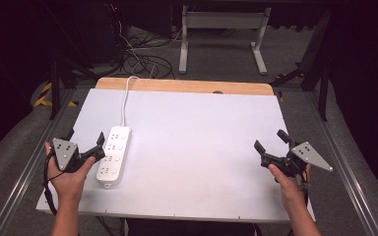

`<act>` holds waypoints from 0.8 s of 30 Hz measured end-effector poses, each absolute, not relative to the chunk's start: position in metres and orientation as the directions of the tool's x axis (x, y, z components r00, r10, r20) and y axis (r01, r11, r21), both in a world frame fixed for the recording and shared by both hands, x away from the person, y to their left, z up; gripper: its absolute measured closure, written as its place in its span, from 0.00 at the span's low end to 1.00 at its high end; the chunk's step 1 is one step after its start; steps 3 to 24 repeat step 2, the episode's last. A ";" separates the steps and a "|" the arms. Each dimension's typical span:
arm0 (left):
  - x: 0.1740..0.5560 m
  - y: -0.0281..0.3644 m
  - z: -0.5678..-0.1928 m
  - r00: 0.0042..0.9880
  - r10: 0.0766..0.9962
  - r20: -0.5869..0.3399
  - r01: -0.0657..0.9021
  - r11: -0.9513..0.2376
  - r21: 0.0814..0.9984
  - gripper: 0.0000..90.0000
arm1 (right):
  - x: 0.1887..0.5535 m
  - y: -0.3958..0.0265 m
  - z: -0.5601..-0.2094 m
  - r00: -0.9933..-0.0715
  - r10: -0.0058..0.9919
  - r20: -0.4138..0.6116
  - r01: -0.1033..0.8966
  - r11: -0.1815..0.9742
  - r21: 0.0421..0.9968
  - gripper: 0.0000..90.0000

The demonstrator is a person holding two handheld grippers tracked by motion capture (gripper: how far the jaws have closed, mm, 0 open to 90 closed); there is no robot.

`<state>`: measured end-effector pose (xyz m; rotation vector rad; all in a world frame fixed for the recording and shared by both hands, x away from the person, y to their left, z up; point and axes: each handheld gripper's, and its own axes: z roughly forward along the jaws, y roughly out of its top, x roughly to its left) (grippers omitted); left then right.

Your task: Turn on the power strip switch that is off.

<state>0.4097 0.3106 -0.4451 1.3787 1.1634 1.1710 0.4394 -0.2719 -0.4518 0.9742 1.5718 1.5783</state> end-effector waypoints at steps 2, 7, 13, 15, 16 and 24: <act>0.410 0.311 -0.445 0.088 0.992 0.087 0.081 -0.095 0.992 0.08 | 0.440 -0.272 -0.452 -0.479 0.877 0.038 0.034 -0.025 0.999 0.07; 0.410 0.311 -0.445 0.088 0.992 0.087 0.081 -0.095 0.992 0.08 | 0.440 -0.272 -0.452 -0.479 0.877 0.038 0.034 -0.025 0.999 0.07; 0.410 0.311 -0.445 0.088 0.992 0.087 0.081 -0.095 0.992 0.08 | 0.440 -0.272 -0.452 -0.479 0.877 0.038 0.034 -0.025 0.999 0.07; 0.410 0.311 -0.445 0.088 0.992 0.087 0.081 -0.095 0.992 0.08 | 0.440 -0.272 -0.452 -0.479 0.877 0.038 0.034 -0.025 0.999 0.07; 0.410 0.311 -0.445 0.088 0.992 0.087 0.081 -0.095 0.992 0.08 | 0.440 -0.272 -0.452 -0.479 0.877 0.038 0.034 -0.025 0.999 0.07; 0.410 0.311 -0.445 0.088 0.992 0.087 0.081 -0.095 0.992 0.08 | 0.440 -0.272 -0.452 -0.479 0.877 0.038 0.034 -0.025 0.999 0.07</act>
